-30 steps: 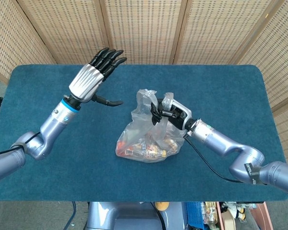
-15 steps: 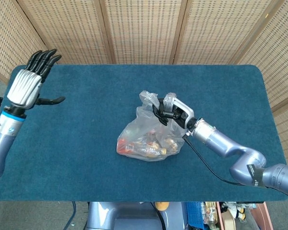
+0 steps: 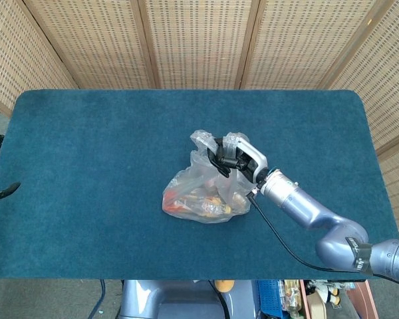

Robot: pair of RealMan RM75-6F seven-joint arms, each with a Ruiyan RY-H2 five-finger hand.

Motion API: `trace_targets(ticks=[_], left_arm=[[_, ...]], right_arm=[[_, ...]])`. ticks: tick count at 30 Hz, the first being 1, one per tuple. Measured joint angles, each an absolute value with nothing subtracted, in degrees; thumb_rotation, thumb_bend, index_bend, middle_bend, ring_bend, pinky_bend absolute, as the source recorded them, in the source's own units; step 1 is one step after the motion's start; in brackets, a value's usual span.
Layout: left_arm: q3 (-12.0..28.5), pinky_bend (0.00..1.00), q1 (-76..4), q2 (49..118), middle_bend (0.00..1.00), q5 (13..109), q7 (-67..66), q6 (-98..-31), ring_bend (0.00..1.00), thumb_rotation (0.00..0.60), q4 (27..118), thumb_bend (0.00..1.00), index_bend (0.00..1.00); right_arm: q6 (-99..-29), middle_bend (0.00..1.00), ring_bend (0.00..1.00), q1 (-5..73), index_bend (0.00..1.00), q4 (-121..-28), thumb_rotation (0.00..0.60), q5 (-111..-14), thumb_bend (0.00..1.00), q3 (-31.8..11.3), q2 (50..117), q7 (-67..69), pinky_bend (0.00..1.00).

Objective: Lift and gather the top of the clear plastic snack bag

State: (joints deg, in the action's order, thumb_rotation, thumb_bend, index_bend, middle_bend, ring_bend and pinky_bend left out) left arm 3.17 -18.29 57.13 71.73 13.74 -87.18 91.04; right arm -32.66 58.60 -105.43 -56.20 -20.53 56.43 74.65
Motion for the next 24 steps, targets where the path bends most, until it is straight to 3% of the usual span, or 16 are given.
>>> trace_targets(ticks=[12, 24], left_arm=[[1.3, 0.0, -13.6, 55.0, 0.0, 65.4, 4.8, -83.8, 0.0, 0.6, 97.8, 0.19, 0.0], [3.5, 0.0, -12.9, 52.6, 0.0, 63.2, 5.1, -78.4, 0.0, 0.6, 99.4, 0.19, 0.0]], right_arm=[[-33.7, 0.82, 0.88, 60.2, 0.76, -112.3, 0.6, -45.9, 1.0, -27.0, 51.8, 64.9, 0.81], [-35.2, 0.82, 0.88, 64.4, 0.76, -118.0, 0.6, -30.9, 1.0, -33.4, 43.5, 56.9, 0.81]])
